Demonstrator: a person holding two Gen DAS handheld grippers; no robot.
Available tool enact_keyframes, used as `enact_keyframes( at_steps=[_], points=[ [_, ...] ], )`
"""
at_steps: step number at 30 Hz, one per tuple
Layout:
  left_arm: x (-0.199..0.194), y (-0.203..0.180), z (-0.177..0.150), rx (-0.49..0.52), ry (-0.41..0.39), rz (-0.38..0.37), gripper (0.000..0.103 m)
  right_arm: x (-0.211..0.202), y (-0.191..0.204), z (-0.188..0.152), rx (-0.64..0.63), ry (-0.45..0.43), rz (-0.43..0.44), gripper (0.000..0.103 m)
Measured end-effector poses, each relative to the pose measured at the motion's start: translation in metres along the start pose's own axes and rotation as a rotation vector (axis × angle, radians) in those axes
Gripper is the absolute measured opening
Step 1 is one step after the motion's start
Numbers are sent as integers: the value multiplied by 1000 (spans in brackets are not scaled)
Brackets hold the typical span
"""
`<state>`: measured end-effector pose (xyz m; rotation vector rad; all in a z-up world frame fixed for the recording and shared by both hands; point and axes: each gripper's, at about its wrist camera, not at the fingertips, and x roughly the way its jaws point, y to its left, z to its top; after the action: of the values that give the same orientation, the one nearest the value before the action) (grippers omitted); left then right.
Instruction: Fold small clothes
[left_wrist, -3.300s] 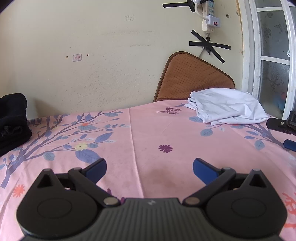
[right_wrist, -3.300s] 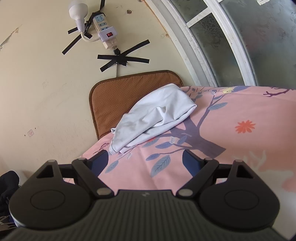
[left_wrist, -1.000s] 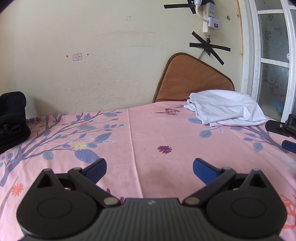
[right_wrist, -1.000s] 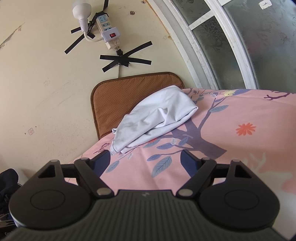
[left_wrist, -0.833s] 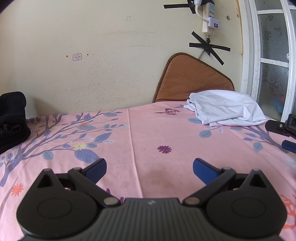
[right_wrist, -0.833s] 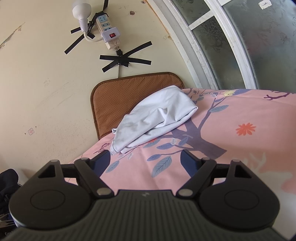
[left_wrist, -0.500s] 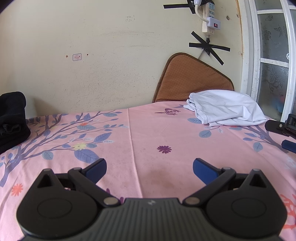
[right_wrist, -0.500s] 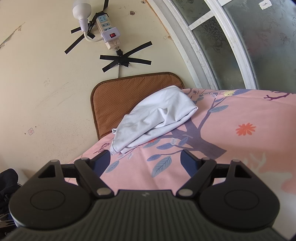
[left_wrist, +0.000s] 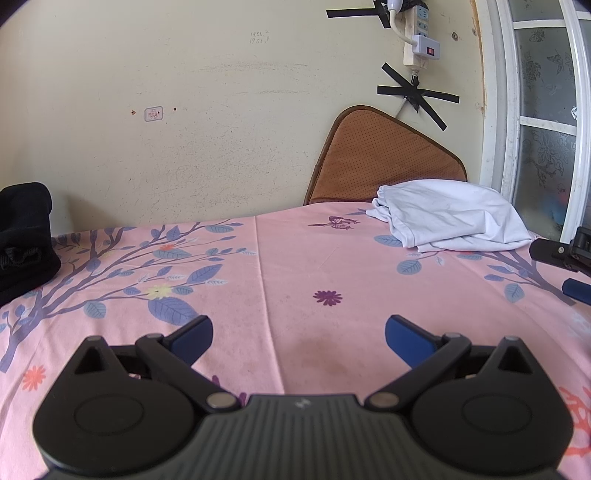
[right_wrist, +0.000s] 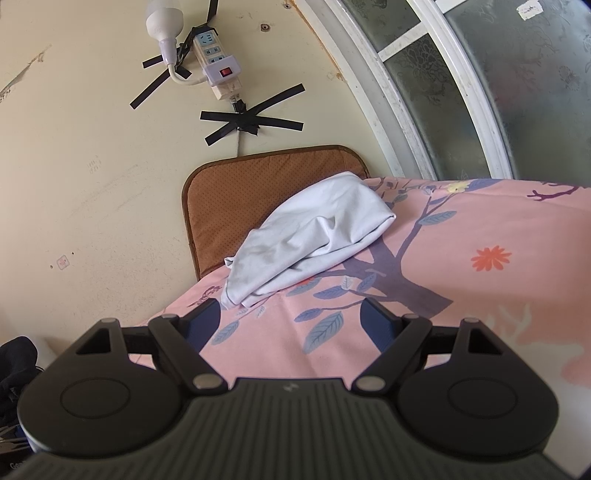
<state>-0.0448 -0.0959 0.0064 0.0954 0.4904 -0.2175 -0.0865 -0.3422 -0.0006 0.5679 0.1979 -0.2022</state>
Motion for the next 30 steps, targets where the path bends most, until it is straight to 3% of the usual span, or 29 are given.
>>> enact_keyframes(
  at_steps=[30],
  points=[
    [1,-1,0,-1,0,1,103,-1,0,2,-5,3,2,83]
  ],
)
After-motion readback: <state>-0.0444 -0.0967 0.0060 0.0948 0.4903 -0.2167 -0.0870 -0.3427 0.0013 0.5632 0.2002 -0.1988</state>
